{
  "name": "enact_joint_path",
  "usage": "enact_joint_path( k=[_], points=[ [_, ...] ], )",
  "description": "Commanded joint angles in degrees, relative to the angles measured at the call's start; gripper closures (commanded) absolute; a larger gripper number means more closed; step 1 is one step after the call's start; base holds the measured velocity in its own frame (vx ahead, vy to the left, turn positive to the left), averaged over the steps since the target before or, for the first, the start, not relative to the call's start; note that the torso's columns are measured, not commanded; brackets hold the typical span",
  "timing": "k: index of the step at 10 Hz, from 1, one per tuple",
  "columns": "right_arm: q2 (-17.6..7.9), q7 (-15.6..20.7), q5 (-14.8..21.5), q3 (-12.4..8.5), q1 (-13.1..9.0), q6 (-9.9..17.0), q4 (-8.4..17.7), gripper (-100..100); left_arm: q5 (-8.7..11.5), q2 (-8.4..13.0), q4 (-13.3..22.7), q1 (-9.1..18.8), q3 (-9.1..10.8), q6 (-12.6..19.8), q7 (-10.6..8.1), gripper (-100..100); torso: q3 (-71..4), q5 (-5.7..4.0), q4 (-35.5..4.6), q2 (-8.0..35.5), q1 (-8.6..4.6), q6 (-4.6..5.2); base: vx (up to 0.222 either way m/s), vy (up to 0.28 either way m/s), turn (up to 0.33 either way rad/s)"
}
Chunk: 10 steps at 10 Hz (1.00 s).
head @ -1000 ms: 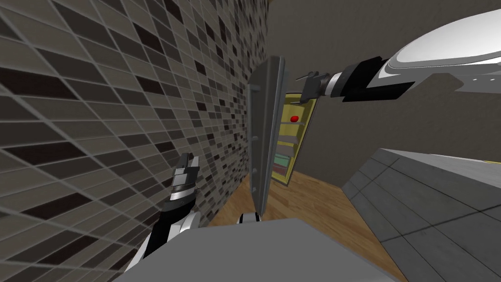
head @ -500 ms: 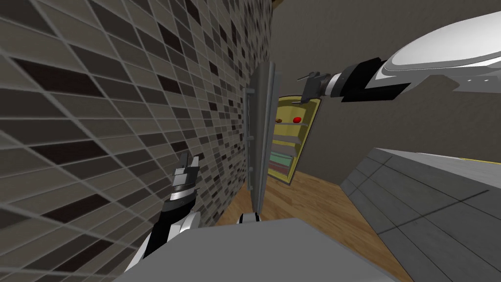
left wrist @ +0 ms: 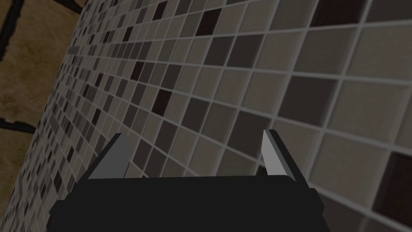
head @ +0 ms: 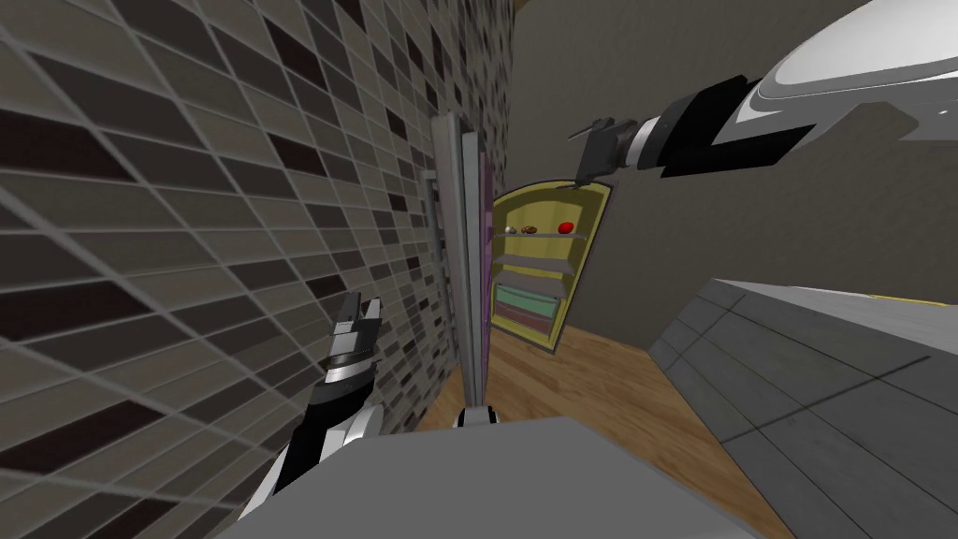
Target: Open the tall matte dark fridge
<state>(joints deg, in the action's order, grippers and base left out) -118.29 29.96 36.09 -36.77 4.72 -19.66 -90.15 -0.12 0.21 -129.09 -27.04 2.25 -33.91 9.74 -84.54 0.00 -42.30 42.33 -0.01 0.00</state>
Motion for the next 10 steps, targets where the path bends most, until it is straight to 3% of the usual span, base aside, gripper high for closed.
enact_joint_path(
  k=[1,2,4,5,6,10],
  points=[
    [-3.2,-2.0,-1.1,-0.8,-0.9,-1.3,1.6,-100,0.0,0.0,0.0,0.0,0.00,0.0,0.00,0,0.0,0.00,0.0,0.0,0.00,0.01,0.049,-0.034,-0.064],
    [-3.2,-2.0,-1.1,-0.8,-0.9,-1.3,1.6,-100,0.0,0.0,0.0,0.0,0.00,0.0,0.00,0,0.0,-0.01,0.0,0.0,0.00,0.00,0.032,-0.014,-0.012],
    [-5.7,-3.6,-2.0,-1.6,-1.8,-2.6,3.2,-100,0.0,0.0,0.0,0.0,0.00,0.0,0.00,0,0.0,0.03,0.0,0.0,0.08,0.00,0.040,-0.011,-0.060],
    [-5.6,-3.1,-2.0,-1.4,-1.4,-1.8,2.7,-100,0.0,0.0,0.0,0.0,0.00,0.0,0.00,0,0.0,0.00,0.0,0.0,0.04,0.01,0.020,-0.004,-0.015],
    [-5.6,-3.5,-1.9,-1.4,-1.6,-2.0,2.7,0,0.0,0.0,0.0,0.0,0.00,0.0,0.00,0,0.0,-0.02,0.0,0.0,0.01,-0.01,0.000,0.000,0.000],
    [-5.6,-3.5,-1.9,-1.4,-1.5,-2.0,2.7,0,0.0,0.0,0.0,0.0,0.00,0.0,0.00,0,0.0,0.00,0.0,0.0,0.01,0.00,0.000,0.000,0.000]
  ],
)
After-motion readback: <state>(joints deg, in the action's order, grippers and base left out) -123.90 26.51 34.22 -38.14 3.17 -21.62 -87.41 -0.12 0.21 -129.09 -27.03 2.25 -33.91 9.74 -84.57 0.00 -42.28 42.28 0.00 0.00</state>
